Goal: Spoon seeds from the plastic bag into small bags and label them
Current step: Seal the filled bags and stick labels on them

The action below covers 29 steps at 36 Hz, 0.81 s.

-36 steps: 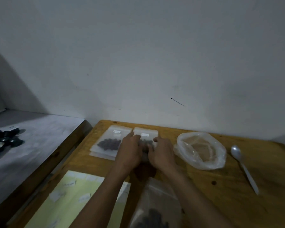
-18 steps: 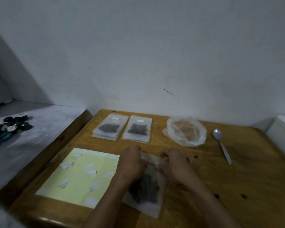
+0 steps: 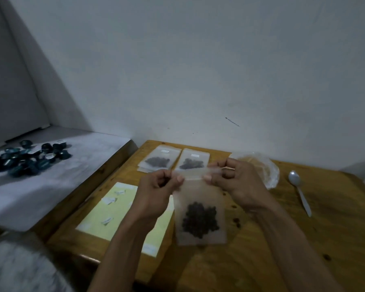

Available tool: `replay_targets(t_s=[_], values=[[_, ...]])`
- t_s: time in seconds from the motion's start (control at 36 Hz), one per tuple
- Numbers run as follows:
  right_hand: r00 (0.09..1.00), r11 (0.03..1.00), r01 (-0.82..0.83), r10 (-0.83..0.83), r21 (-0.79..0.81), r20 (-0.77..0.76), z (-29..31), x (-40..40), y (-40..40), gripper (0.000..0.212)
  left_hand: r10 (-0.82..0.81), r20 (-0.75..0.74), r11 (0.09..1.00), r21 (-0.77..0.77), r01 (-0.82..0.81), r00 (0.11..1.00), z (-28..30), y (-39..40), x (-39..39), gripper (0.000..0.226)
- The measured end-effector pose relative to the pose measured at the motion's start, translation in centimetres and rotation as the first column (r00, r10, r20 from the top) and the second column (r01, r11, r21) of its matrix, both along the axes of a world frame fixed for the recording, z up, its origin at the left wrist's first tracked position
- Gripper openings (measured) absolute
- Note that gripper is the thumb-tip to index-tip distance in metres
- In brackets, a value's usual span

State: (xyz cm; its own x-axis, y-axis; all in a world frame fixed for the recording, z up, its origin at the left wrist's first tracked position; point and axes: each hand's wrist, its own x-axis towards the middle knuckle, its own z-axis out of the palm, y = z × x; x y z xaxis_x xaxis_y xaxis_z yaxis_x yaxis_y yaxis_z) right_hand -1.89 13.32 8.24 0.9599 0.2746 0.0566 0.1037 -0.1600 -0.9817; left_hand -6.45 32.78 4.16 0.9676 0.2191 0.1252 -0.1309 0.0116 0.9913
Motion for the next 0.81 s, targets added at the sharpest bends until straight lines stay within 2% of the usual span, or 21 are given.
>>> replay_targets(t_s=[0.11,0.19,0.36,0.44,0.53,0.58,0.67,0.81], values=[[0.999,0.984,-0.041,0.045,0.173,-0.022,2.0,-1.2,2.1,0.029,0.023,0.038,0.993,-0.113,-0.019,0.999,1.8,1.8,-1.8,0.018],[0.996,0.967,-0.084,0.084,0.241,0.01,2.7,-1.6,4.1,0.028,0.051,0.046,0.991,-0.126,-0.045,0.998,2.8,3.1,-2.9,0.023],[0.988,0.959,-0.157,0.15,0.234,0.047,2.1,-1.0,9.7,0.02,0.314,0.071,0.937,-0.181,-0.298,0.947,3.6,6.3,-5.2,0.027],[0.987,0.984,-0.148,0.141,0.101,0.079,0.6,-0.5,12.4,0.016,0.452,0.07,0.88,-0.201,-0.431,0.889,3.8,8.5,-6.4,0.021],[0.971,0.97,-0.129,0.166,-0.204,0.172,-1.4,-0.4,14.3,0.023,0.593,0.065,0.801,-0.141,-0.581,0.802,3.6,11.0,-7.6,0.022],[0.956,0.901,-0.156,0.24,-0.404,0.167,-2.8,-0.7,15.4,0.024,0.654,0.046,0.755,-0.108,-0.647,0.755,3.4,12.5,-8.1,0.023],[0.937,0.771,-0.198,0.329,-0.605,0.114,-5.1,-1.0,17.5,0.027,0.734,0.017,0.676,-0.1,-0.73,0.678,3.2,14.2,-8.5,0.018],[0.933,0.642,-0.196,0.354,-0.741,0.06,-7.8,-1.2,20.7,0.026,0.812,0.041,0.583,-0.017,-0.813,0.582,2.2,16.0,-8.9,0.015]])
